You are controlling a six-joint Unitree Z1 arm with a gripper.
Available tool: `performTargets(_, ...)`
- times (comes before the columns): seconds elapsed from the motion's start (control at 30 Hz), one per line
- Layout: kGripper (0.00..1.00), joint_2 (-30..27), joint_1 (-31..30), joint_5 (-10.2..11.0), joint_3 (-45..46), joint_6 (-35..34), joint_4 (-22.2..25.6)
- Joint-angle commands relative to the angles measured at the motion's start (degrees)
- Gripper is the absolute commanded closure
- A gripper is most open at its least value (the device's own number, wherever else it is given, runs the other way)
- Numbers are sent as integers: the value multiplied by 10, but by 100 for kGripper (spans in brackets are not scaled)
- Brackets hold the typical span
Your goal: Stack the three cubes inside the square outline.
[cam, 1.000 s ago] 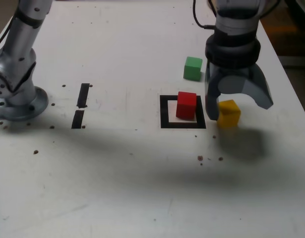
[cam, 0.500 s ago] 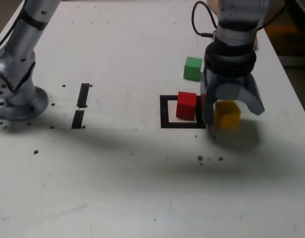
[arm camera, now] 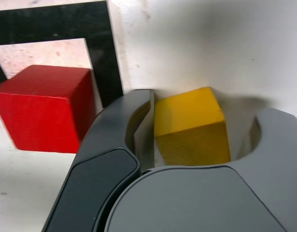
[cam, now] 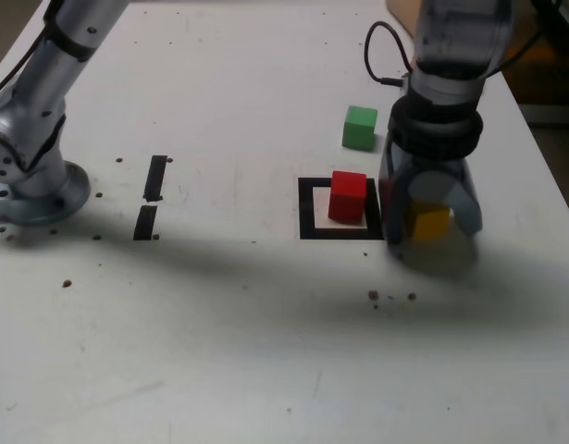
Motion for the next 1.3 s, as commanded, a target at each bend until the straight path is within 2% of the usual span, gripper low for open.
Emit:
performTargets(0.0,54,3,1,3,-2,1,-6)
performTargets(0.1,69,2,1,7,-2,6,-22)
performTargets(0.2,78,-2,1,10,1,14,-36)
performTargets(0.33,84,-16,-1,21,5,18,-25)
performTargets(0.57,90,-70,-19,78,-7,19,32)
performTargets(0.73,90,-120,-30,95,-16,27,72)
performTargets(0.93,88,-168,-32,93,28,31,89)
performTargets(1.27,85,-196,-13,63,125,31,81)
